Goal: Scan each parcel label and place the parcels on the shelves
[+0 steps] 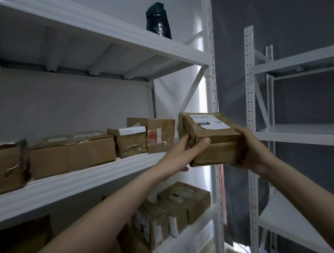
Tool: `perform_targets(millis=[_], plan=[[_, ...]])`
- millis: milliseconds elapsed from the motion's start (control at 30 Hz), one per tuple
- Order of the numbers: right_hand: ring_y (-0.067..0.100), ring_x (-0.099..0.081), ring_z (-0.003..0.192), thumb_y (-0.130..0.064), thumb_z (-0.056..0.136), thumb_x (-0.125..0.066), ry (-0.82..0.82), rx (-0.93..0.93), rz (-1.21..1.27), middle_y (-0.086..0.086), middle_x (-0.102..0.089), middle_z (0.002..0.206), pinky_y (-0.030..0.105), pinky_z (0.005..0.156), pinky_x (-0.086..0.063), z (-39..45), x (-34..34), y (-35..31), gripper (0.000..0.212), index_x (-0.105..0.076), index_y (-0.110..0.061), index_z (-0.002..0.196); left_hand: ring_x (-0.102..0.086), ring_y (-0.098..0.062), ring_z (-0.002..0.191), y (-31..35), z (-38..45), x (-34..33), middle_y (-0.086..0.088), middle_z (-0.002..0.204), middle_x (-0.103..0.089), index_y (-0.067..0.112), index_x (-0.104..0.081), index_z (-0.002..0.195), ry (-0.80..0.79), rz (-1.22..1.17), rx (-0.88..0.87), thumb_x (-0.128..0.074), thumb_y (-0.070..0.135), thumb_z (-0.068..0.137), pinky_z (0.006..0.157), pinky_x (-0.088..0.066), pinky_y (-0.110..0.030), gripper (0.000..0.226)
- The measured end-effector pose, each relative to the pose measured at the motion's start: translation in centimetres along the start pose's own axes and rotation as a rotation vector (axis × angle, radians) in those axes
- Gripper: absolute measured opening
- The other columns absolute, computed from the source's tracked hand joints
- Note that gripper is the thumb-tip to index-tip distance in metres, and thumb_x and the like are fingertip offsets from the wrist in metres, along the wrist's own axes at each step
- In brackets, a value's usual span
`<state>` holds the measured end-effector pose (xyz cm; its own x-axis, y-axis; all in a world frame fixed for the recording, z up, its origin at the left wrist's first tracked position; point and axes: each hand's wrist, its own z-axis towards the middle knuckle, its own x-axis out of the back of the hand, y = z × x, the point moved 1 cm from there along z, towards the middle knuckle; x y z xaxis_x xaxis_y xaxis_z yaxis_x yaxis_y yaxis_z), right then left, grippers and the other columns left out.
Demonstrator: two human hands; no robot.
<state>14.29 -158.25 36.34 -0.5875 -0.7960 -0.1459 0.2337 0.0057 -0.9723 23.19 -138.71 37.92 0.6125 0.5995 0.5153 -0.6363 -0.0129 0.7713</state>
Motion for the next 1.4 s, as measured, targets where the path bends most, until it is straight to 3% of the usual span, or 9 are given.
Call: perform_targets(millis=[100, 333, 567, 733, 867, 1067, 1233, 1333, 1400], plan=[[0.028, -0.059, 0.104, -0.059, 0.082, -0.054, -0.055, -0.077, 0.012, 0.012, -0.061, 0.114, 0.041, 0.079, -0.052, 4.8, -1.1, -0.2, 0.047, -0.061, -0.025, 0.114, -0.057, -0.003, 0.111, -0.8, 2.3, 1.2, 0.013, 0.127, -0.059, 0.024, -0.050, 0.134, 0.201, 0.300, -0.124, -0.065, 0.043, 0.088, 0.082, -0.048, -0.015, 0.052], [0.029, -0.056, 0.111, -0.077, 0.068, -0.058, -0.270, -0.123, 0.036, 0.010, -0.056, 0.121, 0.041, 0.080, -0.052, 11.4, -2.6, 0.7, 0.074, -0.052, -0.030, 0.126, -0.064, -0.018, 0.100, -2.6, 5.3, 3.8, -0.003, 0.113, -0.068, 0.013, -0.057, 0.129, 0.468, 0.575, -0.102, -0.065, 0.039, 0.089, 0.088, -0.055, -0.039, 0.049], [0.019, -0.057, 0.113, -0.023, 0.081, -0.067, -0.457, 0.126, 0.042, 0.006, -0.059, 0.125, 0.027, 0.083, -0.050, 13.8, -3.0, 1.8, 0.052, -0.050, -0.018, 0.131, -0.066, -0.013, 0.090, -4.2, 6.9, 4.0, -0.001, 0.106, -0.069, 0.015, -0.060, 0.126, 0.572, 0.646, -0.131, -0.064, 0.043, 0.089, 0.080, -0.056, -0.035, 0.047], [0.023, -0.058, 0.116, -0.033, 0.083, -0.071, -0.266, 0.240, -0.013, 0.009, -0.061, 0.124, 0.037, 0.102, -0.046, 15.8, -4.6, 2.7, 0.057, -0.050, -0.007, 0.129, -0.064, -0.010, 0.077, -5.3, 7.5, 4.2, 0.000, 0.094, -0.067, 0.012, -0.063, 0.117, 0.627, 0.623, -0.133, -0.067, 0.033, 0.090, 0.073, -0.057, -0.034, 0.035], [0.022, -0.057, 0.114, -0.034, 0.089, -0.065, -0.189, 0.321, -0.087, 0.009, -0.059, 0.123, 0.033, 0.100, -0.046, 16.9, -6.0, 3.2, 0.049, -0.049, -0.007, 0.127, -0.061, -0.011, 0.075, -6.5, 7.1, 4.3, 0.003, 0.088, -0.061, 0.013, -0.061, 0.104, 0.625, 0.695, -0.138, -0.070, 0.024, 0.088, 0.071, -0.056, -0.037, 0.021], [0.018, -0.050, 0.117, -0.043, 0.092, -0.057, -0.136, 0.344, -0.188, 0.005, -0.052, 0.131, 0.035, 0.104, -0.042, 17.5, -7.2, 3.9, 0.060, -0.040, -0.010, 0.138, -0.056, -0.011, 0.102, -7.7, 3.8, 4.6, 0.000, 0.115, -0.058, 0.015, -0.057, 0.117, 0.420, 0.862, -0.165, -0.059, 0.034, 0.094, 0.084, -0.052, -0.036, 0.030], [0.033, -0.036, 0.126, -0.025, 0.093, -0.053, 0.320, 0.590, -0.369, 0.017, -0.037, 0.136, 0.030, 0.103, -0.030, 12.3, -9.4, 6.2, 0.044, -0.042, -0.004, 0.130, -0.053, -0.004, 0.107, -8.8, -3.3, 4.8, 0.007, 0.131, -0.050, 0.022, -0.051, 0.129, 0.376, 0.932, -0.056, -0.055, 0.040, 0.096, 0.080, -0.054, -0.031, 0.038], [0.031, -0.034, 0.123, -0.013, 0.089, -0.054, 0.174, 0.841, -0.366, 0.020, -0.036, 0.132, 0.012, 0.102, -0.018, 4.9, -12.9, 9.5, 0.037, -0.043, -0.003, 0.123, -0.054, -0.005, 0.108, -10.4, -9.8, 4.6, 0.008, 0.129, -0.049, 0.023, -0.049, 0.131, 0.365, 0.970, 0.081, -0.053, 0.041, 0.096, 0.080, -0.054, -0.032, 0.040], [0.030, -0.039, 0.120, -0.014, 0.086, -0.054, -0.064, 0.905, -0.398, 0.020, -0.040, 0.127, 0.031, 0.106, -0.031, 0.7, -15.6, 12.5, 0.036, -0.046, -0.005, 0.121, -0.055, -0.010, 0.109, -11.9, -14.8, 4.5, 0.007, 0.128, -0.051, 0.022, -0.050, 0.131, 0.403, 0.982, 0.186, -0.054, 0.041, 0.096, 0.081, -0.053, -0.036, 0.040]])
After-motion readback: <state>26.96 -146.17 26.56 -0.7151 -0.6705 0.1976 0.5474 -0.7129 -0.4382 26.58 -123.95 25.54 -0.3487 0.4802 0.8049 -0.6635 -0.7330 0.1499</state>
